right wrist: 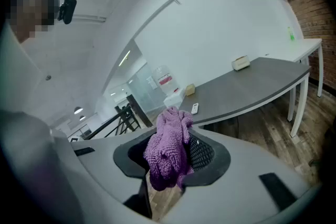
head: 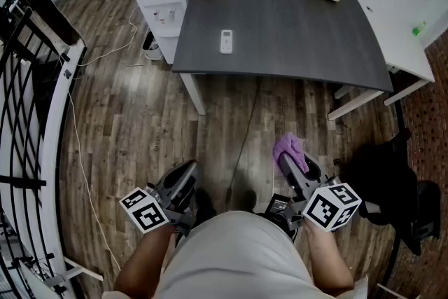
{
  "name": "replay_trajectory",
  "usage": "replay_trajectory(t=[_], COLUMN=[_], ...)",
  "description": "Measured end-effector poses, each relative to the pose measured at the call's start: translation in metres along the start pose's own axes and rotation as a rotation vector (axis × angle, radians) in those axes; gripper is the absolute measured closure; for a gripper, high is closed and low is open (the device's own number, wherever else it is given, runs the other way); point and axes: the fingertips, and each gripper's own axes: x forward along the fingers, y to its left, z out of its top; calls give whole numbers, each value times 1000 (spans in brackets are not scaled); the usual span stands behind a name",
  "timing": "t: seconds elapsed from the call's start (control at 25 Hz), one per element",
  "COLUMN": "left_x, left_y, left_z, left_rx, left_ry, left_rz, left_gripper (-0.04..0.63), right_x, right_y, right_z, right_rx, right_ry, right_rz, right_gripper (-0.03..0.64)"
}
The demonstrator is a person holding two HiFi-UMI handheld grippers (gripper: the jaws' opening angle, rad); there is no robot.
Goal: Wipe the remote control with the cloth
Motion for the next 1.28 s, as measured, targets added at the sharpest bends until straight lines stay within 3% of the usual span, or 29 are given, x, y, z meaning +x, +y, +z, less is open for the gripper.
replay_trajectory(t=[0.56,0.84,1.04,1.28], left_x=[48,69,80,126], left_y=[0,6,37,101], left_z=[-26,-11,12,56], left_rx=[-32,31,88,137], left_ry=[-9,-38,-15,51], left_rz=[54,119,171,173], left_gripper=[589,588,585,523], right_x=[-9,3,34,97], right_y=[-64,-85,-80,-87], right_z=[13,26,32,52], right_rx=[20,-6,-15,-32], right_ry=[36,59,83,88], right_rz=[20,36,46,-11], right_gripper=[486,488,486,488])
